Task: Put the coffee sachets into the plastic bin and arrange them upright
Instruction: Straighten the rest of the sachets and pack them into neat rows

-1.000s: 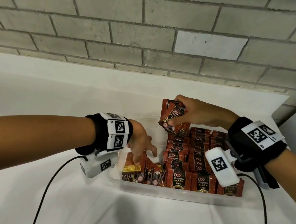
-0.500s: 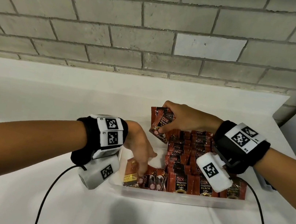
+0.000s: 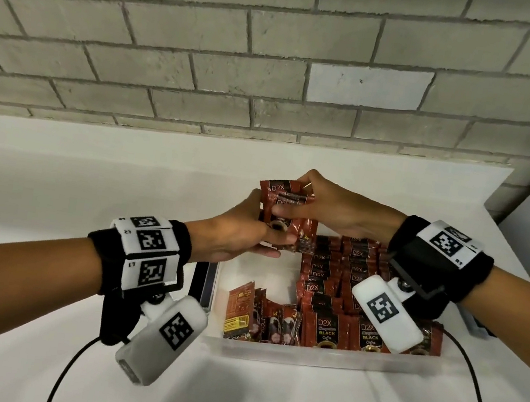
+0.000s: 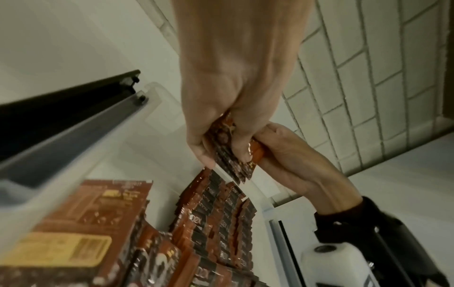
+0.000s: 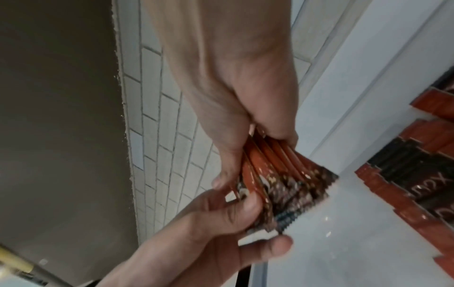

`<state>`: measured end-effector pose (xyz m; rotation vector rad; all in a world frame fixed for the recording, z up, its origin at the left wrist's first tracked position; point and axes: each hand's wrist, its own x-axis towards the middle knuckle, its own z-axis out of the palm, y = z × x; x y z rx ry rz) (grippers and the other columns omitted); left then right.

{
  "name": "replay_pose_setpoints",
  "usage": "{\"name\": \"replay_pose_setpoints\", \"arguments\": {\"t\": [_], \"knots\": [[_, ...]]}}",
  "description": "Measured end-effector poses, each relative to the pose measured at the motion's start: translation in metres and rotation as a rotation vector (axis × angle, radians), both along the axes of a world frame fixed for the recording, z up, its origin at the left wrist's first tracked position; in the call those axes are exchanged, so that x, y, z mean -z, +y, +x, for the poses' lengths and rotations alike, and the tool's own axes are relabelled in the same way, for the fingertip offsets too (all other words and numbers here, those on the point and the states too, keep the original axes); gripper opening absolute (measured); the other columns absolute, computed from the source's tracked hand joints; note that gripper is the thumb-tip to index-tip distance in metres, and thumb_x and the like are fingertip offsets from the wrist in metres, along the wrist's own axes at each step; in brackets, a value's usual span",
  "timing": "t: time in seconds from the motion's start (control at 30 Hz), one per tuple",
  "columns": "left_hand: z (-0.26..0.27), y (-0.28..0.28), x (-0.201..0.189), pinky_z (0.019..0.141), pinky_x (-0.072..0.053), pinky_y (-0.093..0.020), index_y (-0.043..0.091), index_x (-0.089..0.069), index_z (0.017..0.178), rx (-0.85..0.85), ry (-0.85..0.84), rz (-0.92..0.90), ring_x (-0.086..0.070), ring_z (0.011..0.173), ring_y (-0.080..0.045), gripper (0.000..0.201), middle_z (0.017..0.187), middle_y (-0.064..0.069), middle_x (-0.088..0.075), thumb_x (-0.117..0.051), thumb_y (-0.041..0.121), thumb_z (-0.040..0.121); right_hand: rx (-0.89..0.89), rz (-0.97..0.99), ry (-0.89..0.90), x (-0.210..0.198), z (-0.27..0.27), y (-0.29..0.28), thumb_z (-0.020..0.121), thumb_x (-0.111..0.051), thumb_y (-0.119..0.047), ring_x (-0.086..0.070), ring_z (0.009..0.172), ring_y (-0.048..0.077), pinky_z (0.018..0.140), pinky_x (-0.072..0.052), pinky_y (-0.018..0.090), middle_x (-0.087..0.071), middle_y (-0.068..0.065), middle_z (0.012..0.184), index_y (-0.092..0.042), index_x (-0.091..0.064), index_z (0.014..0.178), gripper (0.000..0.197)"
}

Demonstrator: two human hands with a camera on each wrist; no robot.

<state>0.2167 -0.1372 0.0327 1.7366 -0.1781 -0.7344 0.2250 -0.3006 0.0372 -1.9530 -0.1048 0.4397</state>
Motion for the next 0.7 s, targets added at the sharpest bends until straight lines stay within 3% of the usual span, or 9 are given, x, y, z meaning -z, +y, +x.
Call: {"name": "replay_pose_setpoints", "arguments": {"t": [0.17, 0.33, 0.47, 0.6, 0.7], "knots": [[-0.004, -0.006, 0.003, 0.080, -0.058, -0.039, 0.023, -0.041, 0.125, -0.083, -0.004, -0.125, -0.063, 0.105, -0.020, 0.056, 0.115, -0.004, -0.061, -0.065, -0.006, 0.083, 0.261, -0.100, -0.296, 0.006, -0.008, 0.010, 0.069, -0.080, -0.042, -0.054, 0.090, 0.005, 0.072, -0.046, 0.019, -0.051, -0.008, 0.097, -0.015, -0.039, 0.118, 0.069], [-0.009, -0.012, 0.005, 0.082, -0.057, -0.043, 0.017, -0.040, 0.124, -0.122, -0.025, -0.181, -0.063, 0.106, -0.022, 0.051, 0.117, -0.006, -0.056, -0.063, -0.005, 0.085, 0.363, -0.060, -0.288, 0.010, -0.011, 0.012, 0.070, -0.077, -0.050, -0.059, 0.095, 0.014, 0.072, -0.048, 0.021, -0.057, 0.005, 0.107, -0.017, -0.031, 0.120, 0.075], [-0.011, -0.015, 0.007, 0.085, -0.055, -0.046, 0.021, -0.033, 0.127, -0.058, -0.055, -0.144, -0.063, 0.107, -0.020, 0.055, 0.119, -0.007, -0.057, -0.061, -0.004, 0.087, 0.315, 0.090, -0.229, 0.005, -0.016, 0.014, 0.079, -0.075, -0.031, -0.060, 0.091, 0.011, 0.073, -0.050, 0.020, -0.059, 0.001, 0.101, -0.020, -0.024, 0.124, 0.068], [-0.007, -0.017, 0.009, 0.089, -0.051, -0.038, 0.024, -0.017, 0.130, 0.029, -0.030, -0.063, -0.059, 0.108, -0.013, 0.062, 0.116, 0.003, -0.055, -0.055, -0.004, 0.089, 0.213, 0.117, -0.331, 0.009, -0.019, 0.022, 0.086, -0.066, -0.018, -0.060, 0.103, 0.017, 0.087, -0.053, 0.030, -0.051, 0.011, 0.118, -0.039, -0.024, 0.129, 0.064], [-0.004, -0.012, 0.010, 0.096, -0.042, -0.035, 0.026, -0.031, 0.120, 0.091, 0.003, 0.029, -0.052, 0.115, -0.013, 0.046, 0.114, 0.005, -0.057, -0.052, -0.003, 0.091, 0.086, 0.034, -0.307, 0.007, -0.023, 0.020, 0.093, -0.049, -0.011, -0.060, 0.098, 0.016, 0.069, -0.052, 0.019, -0.039, 0.008, 0.124, -0.040, -0.026, 0.135, 0.056]]}}
